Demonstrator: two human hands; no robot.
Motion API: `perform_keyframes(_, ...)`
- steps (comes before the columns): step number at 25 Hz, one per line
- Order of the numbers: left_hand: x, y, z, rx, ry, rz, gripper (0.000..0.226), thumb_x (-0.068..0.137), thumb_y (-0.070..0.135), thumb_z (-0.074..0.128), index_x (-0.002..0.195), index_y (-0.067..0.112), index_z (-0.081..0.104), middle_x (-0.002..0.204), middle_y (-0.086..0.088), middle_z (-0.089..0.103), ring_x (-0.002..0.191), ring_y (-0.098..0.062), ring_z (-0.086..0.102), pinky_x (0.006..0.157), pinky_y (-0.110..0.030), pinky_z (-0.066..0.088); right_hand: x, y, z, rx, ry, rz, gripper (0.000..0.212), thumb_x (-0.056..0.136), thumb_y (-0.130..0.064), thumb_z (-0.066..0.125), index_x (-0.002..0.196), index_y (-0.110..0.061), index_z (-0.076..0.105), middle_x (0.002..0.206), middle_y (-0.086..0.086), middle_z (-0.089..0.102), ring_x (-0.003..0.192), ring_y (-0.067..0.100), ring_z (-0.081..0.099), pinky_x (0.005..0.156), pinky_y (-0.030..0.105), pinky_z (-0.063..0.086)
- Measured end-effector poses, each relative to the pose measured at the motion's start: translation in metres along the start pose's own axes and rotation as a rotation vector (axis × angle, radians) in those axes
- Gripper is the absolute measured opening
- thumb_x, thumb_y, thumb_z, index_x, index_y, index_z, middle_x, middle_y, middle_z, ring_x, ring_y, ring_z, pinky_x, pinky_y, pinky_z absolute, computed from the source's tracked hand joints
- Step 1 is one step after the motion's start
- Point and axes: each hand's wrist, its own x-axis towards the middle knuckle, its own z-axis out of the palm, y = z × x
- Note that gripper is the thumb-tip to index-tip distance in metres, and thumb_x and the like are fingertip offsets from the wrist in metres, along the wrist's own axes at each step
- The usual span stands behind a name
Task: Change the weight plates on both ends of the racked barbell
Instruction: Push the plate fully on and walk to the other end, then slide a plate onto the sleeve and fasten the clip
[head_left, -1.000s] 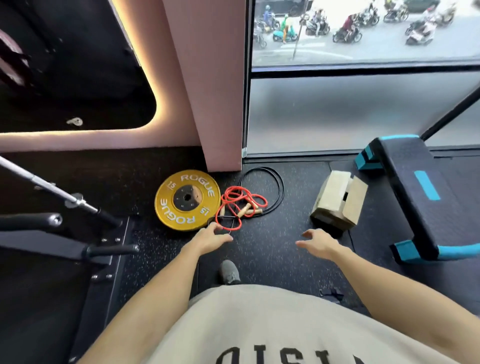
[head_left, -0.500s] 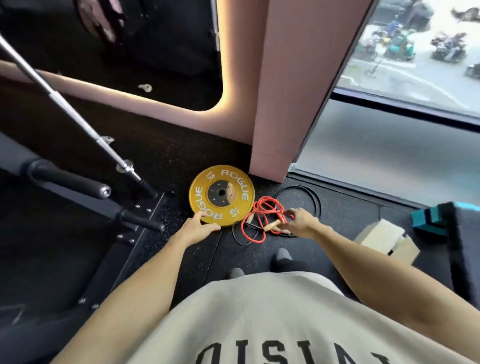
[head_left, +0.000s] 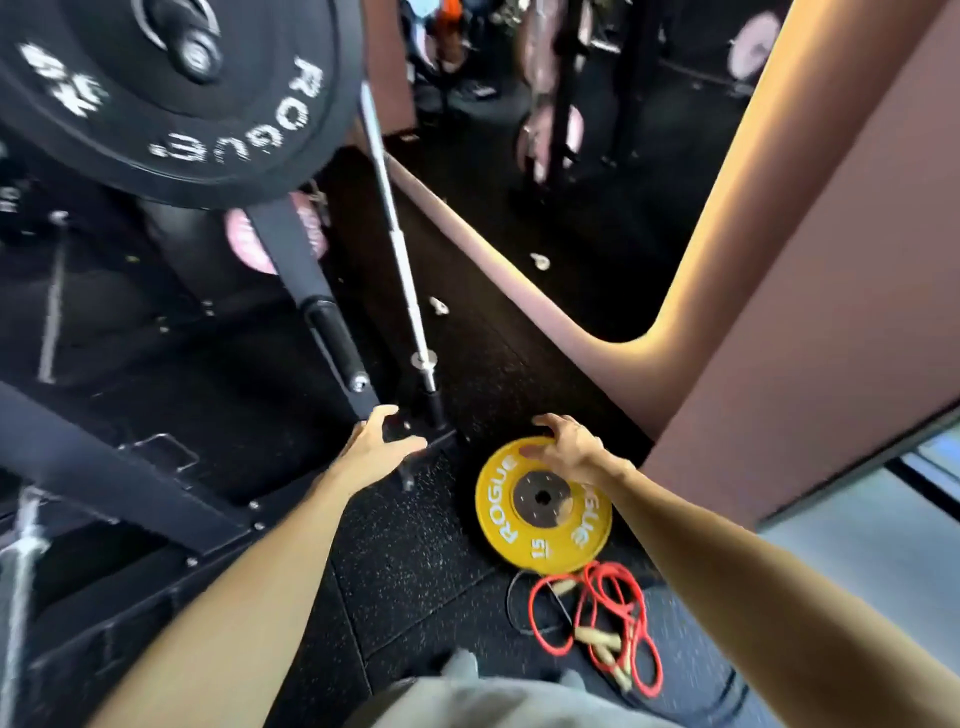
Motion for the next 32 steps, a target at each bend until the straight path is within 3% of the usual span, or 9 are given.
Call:
perform_keyframes(3,-0.021,0.022,-0.030,-0.049,0.139,0.010,0.071,0.085,0.050,0.069,0.145,0.034,0.034,0.143,0.002,0.028,0.102,-0.020,0.055,0.084,-0.033,0.046,0.018,-0.041,-0.038,-0.007,0.042,-0.159,0.071,0.083,-0.050,0.069,0.145,-0.025,0.044,0.144,0.009,0.046,0.133,0.027,0.047,0.112,0.044,0.035)
perform_keyframes(7,-0.046,0.043,-0.084,-0.079,0.359,0.045,0.072,0.088,0.046,0.069,0.148,0.032,0.032,0.154,-0.005,0.024,0.132,-0.027,0.042,0.104,-0.039,0.037,0.028,-0.111,-0.086,-0.036,0.080,-0.368,0.073,0.084,-0.050,0.068,0.147,-0.025,0.041,0.148,0.007,0.044,0.134,0.026,0.046,0.114,0.045,0.034)
perform_keyframes(10,-0.060,0.057,-0.131,-0.081,0.477,0.064,0.075,0.086,0.050,0.069,0.149,0.035,0.031,0.157,-0.003,0.022,0.140,-0.027,0.035,0.113,-0.047,0.034,0.031,-0.159,-0.112,-0.054,0.126,-0.482,0.071,0.083,-0.051,0.067,0.145,-0.026,0.044,0.147,0.005,0.046,0.133,0.026,0.048,0.112,0.045,0.035)
perform_keyframes(14,-0.070,0.085,-0.187,-0.048,0.591,0.113,0.077,0.085,0.049,0.070,0.149,0.036,0.030,0.157,0.000,0.019,0.143,-0.026,0.032,0.113,-0.046,0.030,0.038,-0.215,-0.143,-0.070,0.177,-0.601,0.076,0.082,-0.053,0.067,0.148,-0.028,0.039,0.149,0.006,0.044,0.136,0.027,0.045,0.113,0.047,0.034)
perform_keyframes(21,-0.084,0.139,-0.293,0.029,0.757,0.188,0.080,0.079,0.058,0.070,0.145,0.043,0.028,0.153,0.005,0.020,0.140,-0.028,0.035,0.113,-0.051,0.032,0.036,-0.308,-0.219,-0.045,0.285,-0.769,0.094,0.071,-0.061,0.065,0.152,-0.029,0.030,0.151,0.008,0.041,0.138,0.028,0.042,0.113,0.050,0.033)
perform_keyframes(26,-0.084,0.171,-0.357,0.121,0.836,0.214,0.096,0.064,0.064,0.073,0.145,0.045,0.024,0.150,0.007,0.020,0.134,-0.029,0.044,0.110,-0.053,0.036,0.046,-0.361,-0.263,-0.031,0.361,-0.827,0.086,0.083,-0.053,0.068,0.154,-0.030,0.025,0.153,0.008,0.038,0.139,0.030,0.039,0.115,0.051,0.029)
perform_keyframes(29,-0.076,0.186,-0.386,0.166,0.885,0.239,0.103,0.071,0.054,0.080,0.152,0.039,0.018,0.157,0.002,0.017,0.140,-0.028,0.037,0.112,-0.050,0.034,0.058,-0.390,-0.282,-0.039,0.384,-0.845,0.090,0.082,-0.055,0.069,0.154,-0.028,0.023,0.154,0.008,0.036,0.140,0.030,0.038,0.115,0.052,0.030)
perform_keyframes(32,-0.057,0.190,-0.418,0.199,0.931,0.222,0.116,0.066,0.057,0.084,0.154,0.038,0.010,0.161,0.001,0.015,0.144,-0.030,0.031,0.114,-0.054,0.032,0.077,-0.420,-0.299,-0.041,0.410,-0.829,0.100,0.077,-0.061,0.071,0.155,-0.024,0.020,0.156,0.009,0.034,0.142,0.030,0.036,0.115,0.054,0.028)
